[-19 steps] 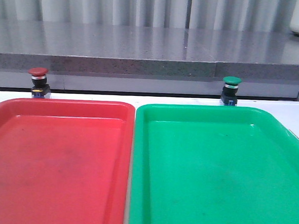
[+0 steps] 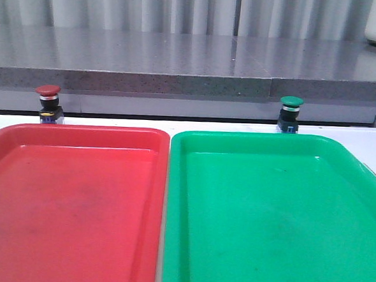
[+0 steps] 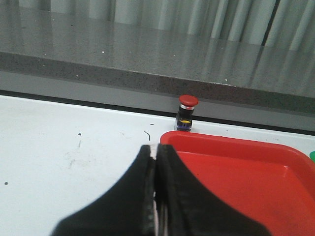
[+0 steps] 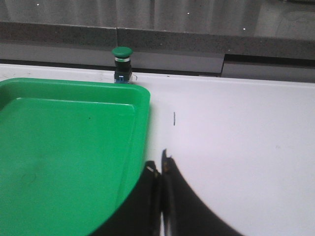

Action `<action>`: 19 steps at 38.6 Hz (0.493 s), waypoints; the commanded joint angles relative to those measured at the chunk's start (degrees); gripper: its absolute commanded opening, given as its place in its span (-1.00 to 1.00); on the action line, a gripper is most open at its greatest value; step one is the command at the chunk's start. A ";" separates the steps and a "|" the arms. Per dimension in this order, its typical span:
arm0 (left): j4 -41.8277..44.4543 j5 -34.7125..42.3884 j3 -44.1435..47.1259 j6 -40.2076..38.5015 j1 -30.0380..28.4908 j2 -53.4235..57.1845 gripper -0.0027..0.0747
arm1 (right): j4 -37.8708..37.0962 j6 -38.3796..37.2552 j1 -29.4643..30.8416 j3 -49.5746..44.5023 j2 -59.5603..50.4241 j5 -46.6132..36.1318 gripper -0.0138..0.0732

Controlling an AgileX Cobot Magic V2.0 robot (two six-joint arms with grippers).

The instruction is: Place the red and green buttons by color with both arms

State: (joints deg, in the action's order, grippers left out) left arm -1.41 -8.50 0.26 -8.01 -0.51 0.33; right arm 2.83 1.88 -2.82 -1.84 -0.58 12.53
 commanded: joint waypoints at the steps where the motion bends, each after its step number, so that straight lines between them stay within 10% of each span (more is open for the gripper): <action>1: -0.02 4.79 1.38 -0.43 -0.11 0.81 -0.98 | -0.55 0.11 0.47 0.61 -0.97 -5.02 -0.96; 19: 0.35 6.02 1.38 -0.30 -0.11 0.81 -0.98 | -0.55 0.05 0.47 0.61 -0.97 -7.65 -0.96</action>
State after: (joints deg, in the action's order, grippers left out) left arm -1.18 -8.01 0.26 -8.01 -0.51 0.33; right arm 2.83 1.88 -2.82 -1.84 -0.58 11.78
